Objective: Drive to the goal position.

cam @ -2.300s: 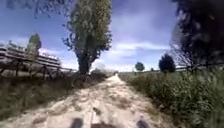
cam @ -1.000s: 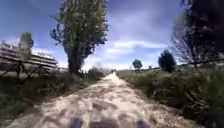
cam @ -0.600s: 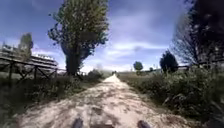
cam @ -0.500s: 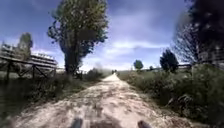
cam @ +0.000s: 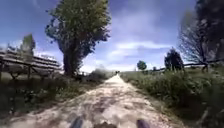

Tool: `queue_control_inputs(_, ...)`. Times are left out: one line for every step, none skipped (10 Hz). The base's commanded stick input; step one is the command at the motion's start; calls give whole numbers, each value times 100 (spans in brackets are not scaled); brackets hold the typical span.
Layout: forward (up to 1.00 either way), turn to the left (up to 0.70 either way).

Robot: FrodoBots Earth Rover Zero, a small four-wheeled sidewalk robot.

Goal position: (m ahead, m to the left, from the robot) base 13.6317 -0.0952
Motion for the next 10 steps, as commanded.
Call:
queue_control_inputs(100,0)
queue_control_inputs(100,0)
queue_control_inputs(100,0)
queue_control_inputs(100,0)
queue_control_inputs(100,0)
queue_control_inputs(100,0)
queue_control_inputs(100,0)
queue_control_inputs(100,0)
queue_control_inputs(100,0)
queue_control_inputs(100,0)
